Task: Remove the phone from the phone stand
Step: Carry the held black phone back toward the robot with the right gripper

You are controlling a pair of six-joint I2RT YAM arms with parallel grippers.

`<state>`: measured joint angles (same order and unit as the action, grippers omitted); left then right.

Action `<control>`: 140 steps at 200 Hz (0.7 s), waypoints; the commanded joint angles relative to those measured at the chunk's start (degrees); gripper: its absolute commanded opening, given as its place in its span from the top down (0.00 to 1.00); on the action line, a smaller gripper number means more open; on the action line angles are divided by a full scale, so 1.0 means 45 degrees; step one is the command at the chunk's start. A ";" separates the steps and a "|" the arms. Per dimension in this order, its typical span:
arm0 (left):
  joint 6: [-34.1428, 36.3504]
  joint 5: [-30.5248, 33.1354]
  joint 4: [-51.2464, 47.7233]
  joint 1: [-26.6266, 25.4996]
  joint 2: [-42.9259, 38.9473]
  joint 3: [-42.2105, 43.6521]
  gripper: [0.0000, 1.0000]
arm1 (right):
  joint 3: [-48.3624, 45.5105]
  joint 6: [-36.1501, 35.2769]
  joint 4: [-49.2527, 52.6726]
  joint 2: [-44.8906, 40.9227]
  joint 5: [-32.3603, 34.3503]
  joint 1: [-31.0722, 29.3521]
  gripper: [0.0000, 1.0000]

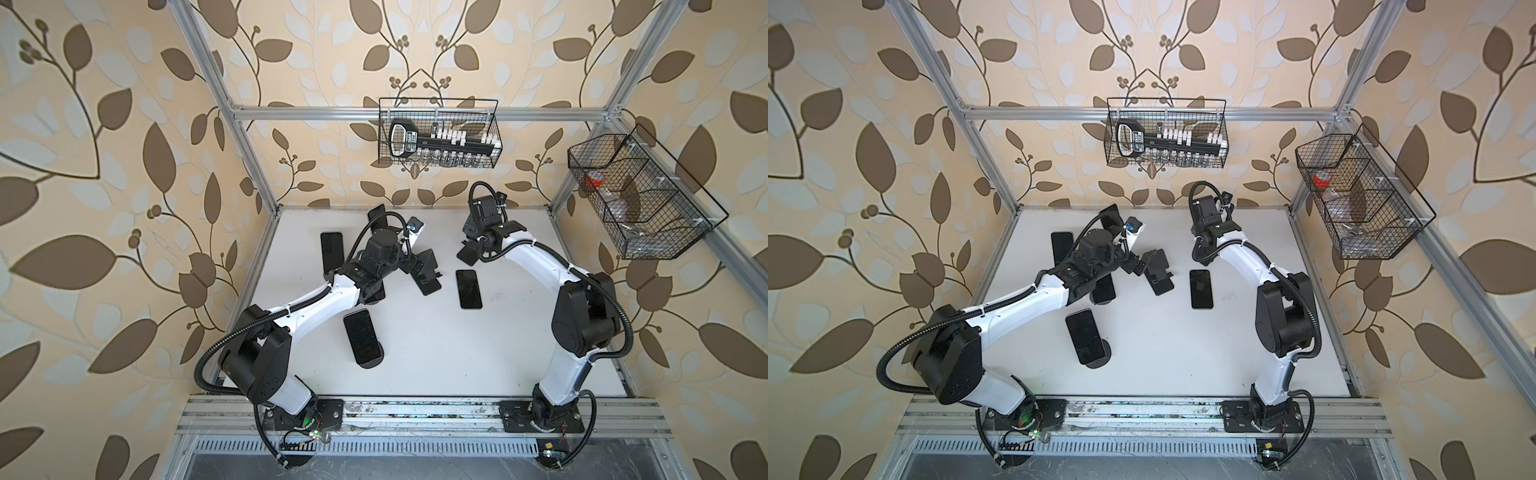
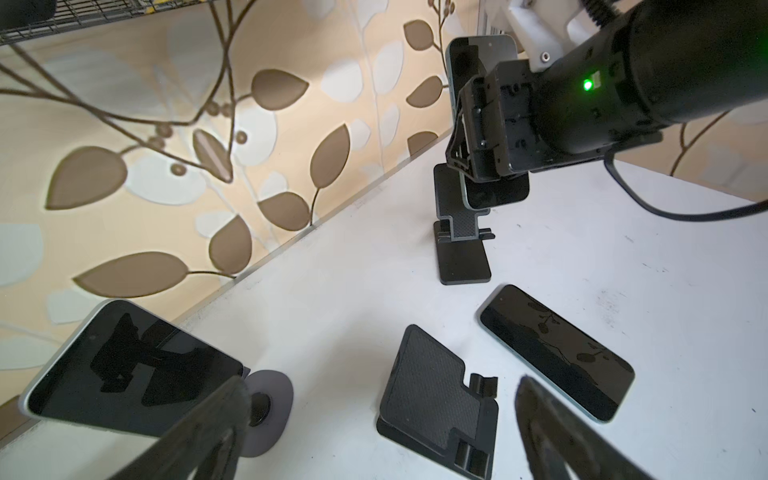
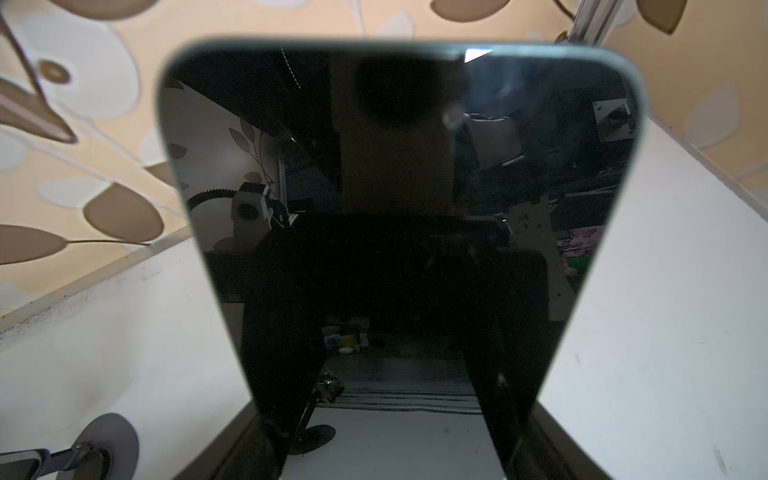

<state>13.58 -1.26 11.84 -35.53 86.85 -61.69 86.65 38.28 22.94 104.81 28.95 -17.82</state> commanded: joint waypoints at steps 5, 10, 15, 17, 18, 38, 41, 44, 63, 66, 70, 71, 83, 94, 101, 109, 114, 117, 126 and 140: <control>-0.0157 -0.0223 0.0455 0.0122 -0.0334 -0.0035 0.01 | -0.0274 -0.0207 -0.0653 -0.0706 -0.0103 0.0021 0.45; -0.0159 -0.0237 0.0456 0.0112 -0.0352 -0.0036 0.01 | -0.0291 -0.0214 -0.0645 -0.0739 -0.0111 0.0022 0.45; -0.0158 -0.0248 0.0456 0.0121 -0.0371 -0.0041 0.01 | -0.0326 -0.0225 -0.0677 -0.0809 -0.0132 0.0034 0.45; -0.0165 -0.0243 0.0456 0.0117 -0.0368 -0.0041 0.01 | -0.0344 -0.0216 -0.0672 -0.0836 -0.0131 0.0035 0.45; -0.0166 -0.0246 0.0456 0.0119 -0.0371 -0.0031 0.01 | -0.0347 -0.0221 -0.0668 -0.0843 -0.0128 0.0025 0.45; -0.0215 -0.0274 0.0451 0.0120 -0.0398 -0.0041 0.01 | -0.0563 -0.0265 -0.0701 -0.1102 -0.0056 0.0013 0.45; -0.0234 -0.0286 0.0453 0.0122 -0.0409 -0.0041 0.01 | -0.0596 -0.0245 -0.0730 -0.1146 -0.0048 0.0003 0.45; -0.0239 -0.0287 0.0451 0.0117 -0.0412 -0.0051 0.01 | -0.0678 -0.0243 -0.0758 -0.1205 -0.0044 0.0012 0.45; -0.0318 -0.0410 0.0456 0.0100 -0.0459 -0.0045 0.01 | -0.1114 -0.0221 -0.1010 -0.1513 -0.0171 0.0006 0.45; -0.0323 -0.0437 0.0466 0.0107 -0.0470 -0.0039 0.01 | -0.1192 -0.0225 -0.1015 -0.1573 -0.0223 0.0012 0.45; -0.0340 -0.0476 0.0489 0.0117 -0.0471 -0.0029 0.01 | -0.1256 -0.0209 -0.1028 -0.1626 -0.0274 0.0002 0.45; -0.0342 -0.0479 0.0492 0.0110 -0.0472 -0.0025 0.01 | -0.1271 -0.0208 -0.1031 -0.1639 -0.0287 -0.0001 0.45; -0.0487 -0.0550 0.0514 0.0114 -0.0462 -0.0041 0.01 | -0.1486 -0.0167 -0.1016 -0.1814 -0.0456 -0.0012 0.45; -0.0591 -0.0612 0.0500 0.0103 -0.0433 -0.0070 0.01 | -0.1762 -0.0092 -0.1017 -0.2041 -0.0581 -0.0023 0.45; -0.0662 -0.0667 0.0492 0.0100 -0.0414 -0.0079 0.01 | -0.1921 -0.0034 -0.1027 -0.2200 -0.0608 -0.0043 0.45; -0.0730 -0.0711 0.0458 0.0112 -0.0394 -0.0114 0.01 | -0.2189 0.0003 -0.1067 -0.2393 -0.0655 -0.0043 0.46; -0.0766 -0.0760 0.0429 0.0112 -0.0375 -0.0137 0.01 | -0.2329 0.0008 -0.1085 -0.2530 -0.0722 -0.0043 0.46; -0.0803 -0.0788 0.0418 0.0099 -0.0374 -0.0138 0.01 | -0.2409 0.0008 -0.1102 -0.2591 -0.0756 -0.0043 0.46; -0.0833 -0.0844 0.0415 0.0101 -0.0355 -0.0158 0.01 | -0.2621 -0.0009 -0.1117 -0.2818 -0.0881 -0.0041 0.46; -0.0929 -0.0972 0.0388 0.0099 -0.0345 -0.0191 0.01 | -0.2963 -0.0122 -0.1126 -0.3170 -0.1147 -0.0026 0.46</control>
<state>11.05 -3.31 11.81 -35.53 86.85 -61.69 75.29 37.89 20.25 94.56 25.41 -17.87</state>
